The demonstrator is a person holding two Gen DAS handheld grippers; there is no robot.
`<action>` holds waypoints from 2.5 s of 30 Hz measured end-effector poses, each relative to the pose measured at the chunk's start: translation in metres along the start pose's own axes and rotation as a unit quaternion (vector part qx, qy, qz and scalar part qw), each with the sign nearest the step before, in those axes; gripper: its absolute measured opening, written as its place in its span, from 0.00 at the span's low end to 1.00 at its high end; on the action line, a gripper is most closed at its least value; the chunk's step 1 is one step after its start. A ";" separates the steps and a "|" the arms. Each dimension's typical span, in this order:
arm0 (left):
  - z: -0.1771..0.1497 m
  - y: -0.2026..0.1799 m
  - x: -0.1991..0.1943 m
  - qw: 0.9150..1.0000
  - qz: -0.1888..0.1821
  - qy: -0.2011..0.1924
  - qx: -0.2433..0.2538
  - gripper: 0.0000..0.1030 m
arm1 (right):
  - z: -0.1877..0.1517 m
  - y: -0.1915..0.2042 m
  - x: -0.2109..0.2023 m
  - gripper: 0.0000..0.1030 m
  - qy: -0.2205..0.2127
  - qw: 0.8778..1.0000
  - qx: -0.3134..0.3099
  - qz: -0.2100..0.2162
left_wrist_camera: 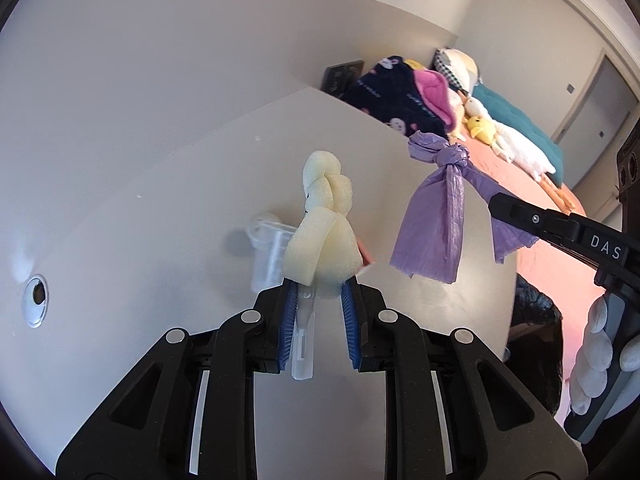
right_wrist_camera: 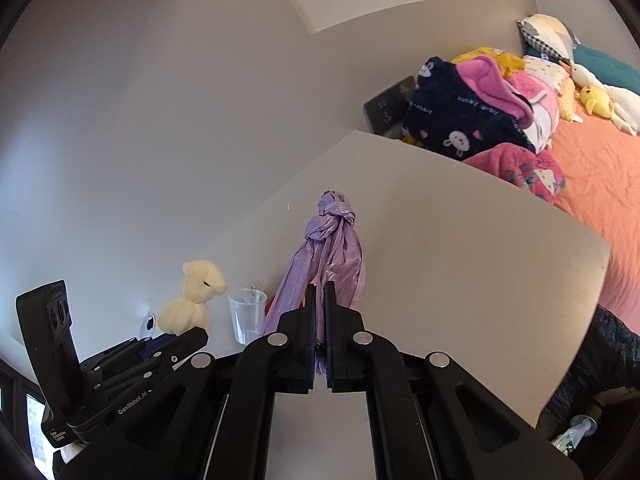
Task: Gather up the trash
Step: 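Carry the foam piece and purple bag over the black trash bag, then open both tools to drop the foam and purple bag into the bag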
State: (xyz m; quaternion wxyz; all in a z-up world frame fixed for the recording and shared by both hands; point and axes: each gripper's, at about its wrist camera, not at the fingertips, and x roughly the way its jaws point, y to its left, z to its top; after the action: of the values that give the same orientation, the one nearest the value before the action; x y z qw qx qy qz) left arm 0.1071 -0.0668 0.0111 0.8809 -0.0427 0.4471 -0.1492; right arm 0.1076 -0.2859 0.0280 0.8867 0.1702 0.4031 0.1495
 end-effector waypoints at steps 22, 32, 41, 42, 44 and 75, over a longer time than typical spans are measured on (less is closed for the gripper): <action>-0.005 -0.106 0.005 0.993 -0.073 0.006 0.090 0.20 | -0.037 -0.050 -0.100 0.04 -0.053 0.997 0.044 -0.035; -0.009 -0.147 0.006 0.986 -0.106 0.013 0.130 0.20 | -0.052 -0.075 -0.136 0.04 -0.076 0.993 0.074 -0.059; -0.014 -0.186 0.009 0.976 -0.135 0.022 0.169 0.20 | -0.065 -0.100 -0.167 0.04 -0.098 0.986 0.105 -0.087; -0.015 -0.190 0.009 0.975 -0.138 0.023 0.173 0.20 | -0.067 -0.103 -0.170 0.04 -0.100 0.985 0.108 -0.089; -0.017 -0.199 0.010 0.973 -0.144 0.025 0.181 0.20 | -0.070 -0.109 -0.178 0.04 -0.105 0.983 0.116 -0.096; -0.048 -0.315 0.030 0.927 -0.218 0.080 0.294 0.90 | -0.130 -0.186 -0.262 0.58 -0.154 0.935 0.241 -0.211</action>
State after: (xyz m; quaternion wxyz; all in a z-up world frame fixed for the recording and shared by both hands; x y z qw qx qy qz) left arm 0.0143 -0.3731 0.0250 0.7610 0.1337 0.4320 -0.4651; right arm -0.1332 -0.5346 0.0428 0.8813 0.3111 0.3121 -0.1706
